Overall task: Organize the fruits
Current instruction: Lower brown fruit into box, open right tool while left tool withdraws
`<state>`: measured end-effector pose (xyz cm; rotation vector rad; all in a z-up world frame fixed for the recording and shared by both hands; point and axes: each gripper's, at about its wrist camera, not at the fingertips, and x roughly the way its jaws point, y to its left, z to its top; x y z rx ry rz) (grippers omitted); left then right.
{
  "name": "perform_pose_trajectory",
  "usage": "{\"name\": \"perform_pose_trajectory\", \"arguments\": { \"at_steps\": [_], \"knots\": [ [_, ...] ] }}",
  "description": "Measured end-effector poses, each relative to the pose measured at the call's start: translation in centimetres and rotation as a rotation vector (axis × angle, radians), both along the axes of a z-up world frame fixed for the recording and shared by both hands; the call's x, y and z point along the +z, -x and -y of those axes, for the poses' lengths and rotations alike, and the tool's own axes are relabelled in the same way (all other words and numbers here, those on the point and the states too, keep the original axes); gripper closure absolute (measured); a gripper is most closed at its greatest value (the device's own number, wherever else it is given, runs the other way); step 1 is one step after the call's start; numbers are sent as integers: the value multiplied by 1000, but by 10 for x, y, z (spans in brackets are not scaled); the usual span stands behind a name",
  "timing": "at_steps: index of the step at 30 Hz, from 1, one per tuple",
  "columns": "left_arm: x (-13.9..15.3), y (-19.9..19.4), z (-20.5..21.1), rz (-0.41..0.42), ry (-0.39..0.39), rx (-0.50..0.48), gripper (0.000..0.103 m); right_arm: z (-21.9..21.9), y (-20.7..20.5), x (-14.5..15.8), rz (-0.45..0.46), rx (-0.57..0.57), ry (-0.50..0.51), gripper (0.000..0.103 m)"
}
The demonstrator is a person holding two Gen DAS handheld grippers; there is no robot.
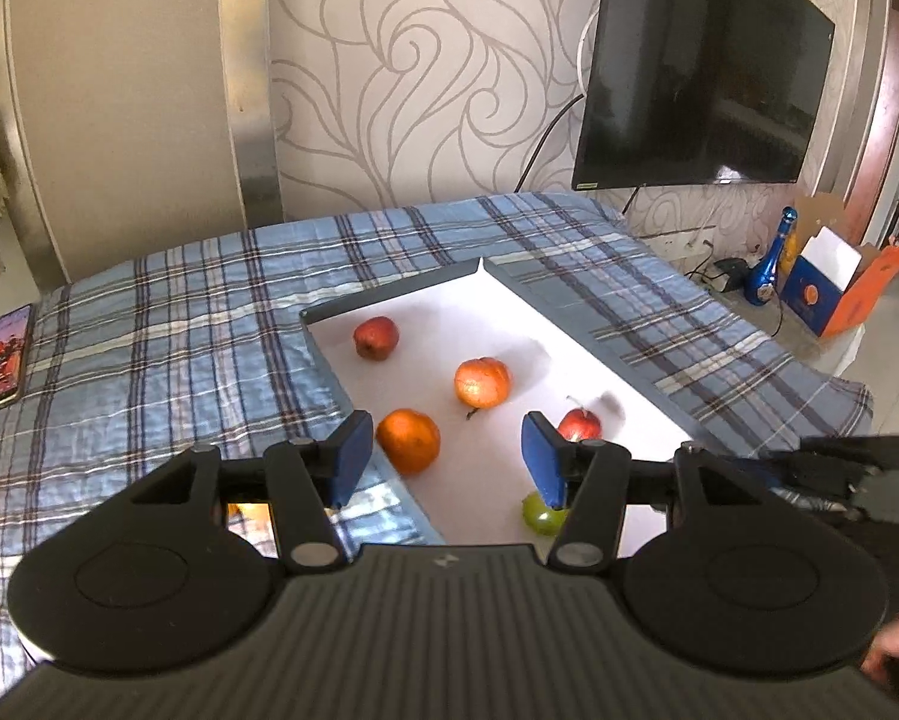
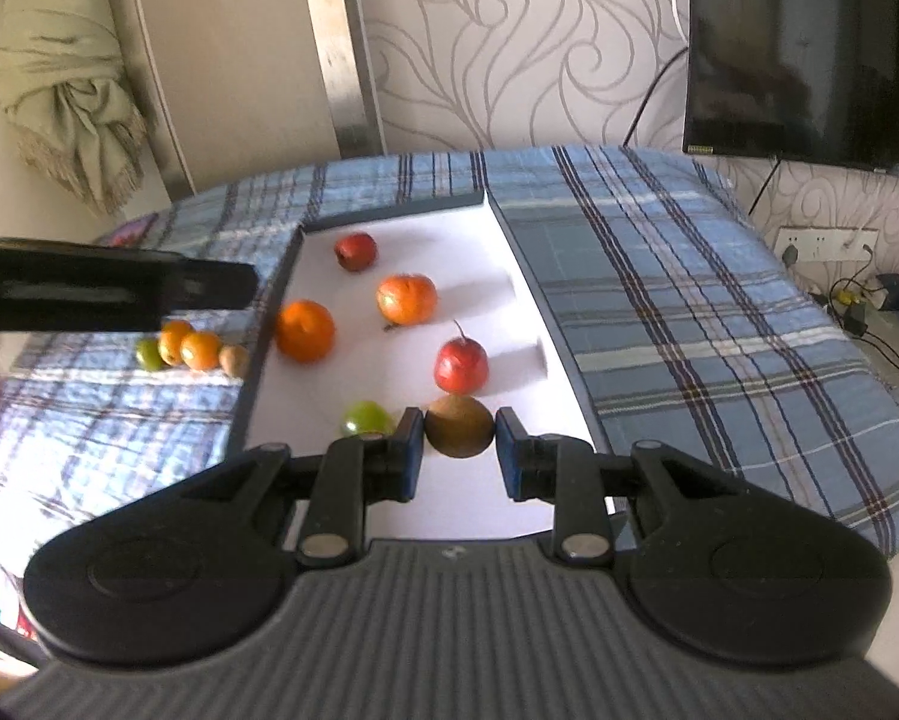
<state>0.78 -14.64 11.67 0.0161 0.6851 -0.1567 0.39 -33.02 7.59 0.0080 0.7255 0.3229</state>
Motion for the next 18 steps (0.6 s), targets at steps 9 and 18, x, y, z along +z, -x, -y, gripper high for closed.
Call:
{"name": "perform_pose_trajectory", "arguments": {
  "at_steps": [9, 18],
  "knots": [
    [-12, 9, -25, -46, -29, 108, 42, -4, -31, -21, -34, 15, 20, 74],
    [-20, 15, -53, -71, -31, 199, 42, -9, -46, -27, -50, -16, 20, 73]
  ]
}}
